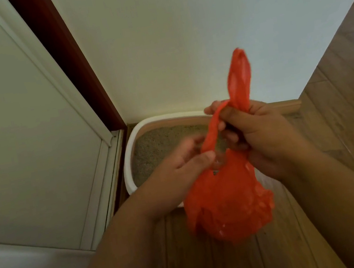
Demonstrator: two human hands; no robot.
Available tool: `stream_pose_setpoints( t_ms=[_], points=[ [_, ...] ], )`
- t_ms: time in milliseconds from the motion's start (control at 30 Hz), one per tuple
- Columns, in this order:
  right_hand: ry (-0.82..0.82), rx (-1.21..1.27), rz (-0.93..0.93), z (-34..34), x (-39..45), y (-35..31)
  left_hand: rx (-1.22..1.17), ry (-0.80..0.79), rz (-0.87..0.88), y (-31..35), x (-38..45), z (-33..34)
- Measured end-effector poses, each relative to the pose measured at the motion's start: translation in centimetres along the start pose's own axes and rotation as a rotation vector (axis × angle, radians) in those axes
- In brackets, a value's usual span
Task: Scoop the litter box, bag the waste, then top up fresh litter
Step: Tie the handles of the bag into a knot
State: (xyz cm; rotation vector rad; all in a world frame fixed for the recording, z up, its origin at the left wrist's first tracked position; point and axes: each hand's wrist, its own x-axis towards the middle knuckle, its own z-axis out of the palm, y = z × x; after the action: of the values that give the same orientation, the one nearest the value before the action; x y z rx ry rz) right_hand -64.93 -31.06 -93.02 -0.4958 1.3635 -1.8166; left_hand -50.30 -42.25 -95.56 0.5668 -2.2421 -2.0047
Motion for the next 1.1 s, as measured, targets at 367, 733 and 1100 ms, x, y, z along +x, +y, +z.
stream_pose_setpoints(
  t_ms=[367, 733, 1100],
  points=[
    [0.132, 0.102, 0.082, -2.6, 1.9, -0.6, -0.119, 0.197, 0.205, -0.2, 0.6, 1.1],
    [0.185, -0.147, 0.014, -3.4, 1.5, -0.8, -0.434, 0.306, 0.180, 0.8, 0.3, -0.9],
    [-0.013, -0.091, 0.156, -3.9, 1.6, -0.6, -0.572, 0.473, 0.085, 0.6, 0.9, -2.0]
  ],
)
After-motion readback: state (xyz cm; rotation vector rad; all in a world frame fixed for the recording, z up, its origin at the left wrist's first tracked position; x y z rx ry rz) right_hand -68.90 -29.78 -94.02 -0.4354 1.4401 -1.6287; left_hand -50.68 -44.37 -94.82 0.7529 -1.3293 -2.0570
